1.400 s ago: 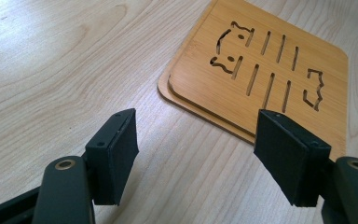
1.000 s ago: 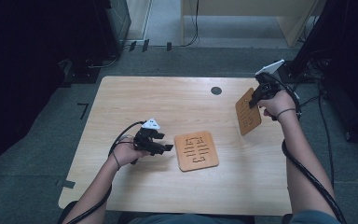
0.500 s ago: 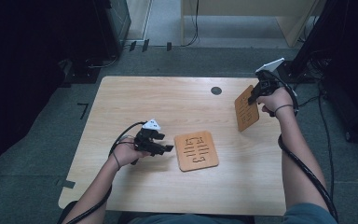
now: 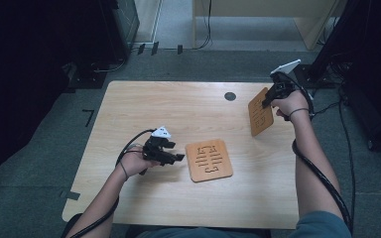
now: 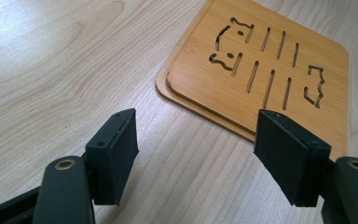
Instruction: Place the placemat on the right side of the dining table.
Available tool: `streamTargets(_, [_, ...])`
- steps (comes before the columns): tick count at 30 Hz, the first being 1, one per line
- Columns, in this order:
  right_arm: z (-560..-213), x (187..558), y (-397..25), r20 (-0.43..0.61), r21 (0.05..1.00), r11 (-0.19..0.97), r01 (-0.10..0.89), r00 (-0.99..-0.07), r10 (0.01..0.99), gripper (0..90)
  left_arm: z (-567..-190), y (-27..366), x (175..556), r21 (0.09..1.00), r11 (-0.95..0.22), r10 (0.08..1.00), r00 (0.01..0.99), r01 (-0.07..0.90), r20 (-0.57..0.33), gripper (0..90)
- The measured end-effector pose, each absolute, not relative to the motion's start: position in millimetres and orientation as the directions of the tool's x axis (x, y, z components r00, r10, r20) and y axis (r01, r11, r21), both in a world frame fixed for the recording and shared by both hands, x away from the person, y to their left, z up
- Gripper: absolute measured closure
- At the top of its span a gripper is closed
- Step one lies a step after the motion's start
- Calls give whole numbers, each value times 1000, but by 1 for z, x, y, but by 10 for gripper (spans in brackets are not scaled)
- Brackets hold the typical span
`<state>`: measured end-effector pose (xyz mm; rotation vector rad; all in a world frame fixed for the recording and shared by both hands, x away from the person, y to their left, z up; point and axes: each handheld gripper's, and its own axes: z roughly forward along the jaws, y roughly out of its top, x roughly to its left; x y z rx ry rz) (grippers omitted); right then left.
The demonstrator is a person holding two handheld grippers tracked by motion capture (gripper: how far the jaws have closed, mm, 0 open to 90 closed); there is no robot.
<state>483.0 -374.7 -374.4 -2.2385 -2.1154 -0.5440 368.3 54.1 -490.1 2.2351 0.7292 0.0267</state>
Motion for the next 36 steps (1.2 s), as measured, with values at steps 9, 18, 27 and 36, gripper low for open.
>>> streamTargets(9, [-379, 488, -378, 252, 219, -92, 971, 34, 967, 874, -490, 54, 368, 682, -541, 509, 837, 492, -201, 293])
streamTargets(18, [-379, 489, -385, 252, 235, -91, 968, 30, 967, 848, -491, 53, 368, 679, -546, 508, 838, 491, -197, 293])
streamTargets(27, [-381, 486, -392, 252, 243, -110, 964, 46, 967, 834, -491, 53, 368, 679, -547, 506, 840, 489, -198, 293])
streamTargets(36, [-385, 480, -405, 260, 240, -129, 962, 64, 963, 807, -491, 52, 368, 677, -550, 506, 840, 488, -195, 293])
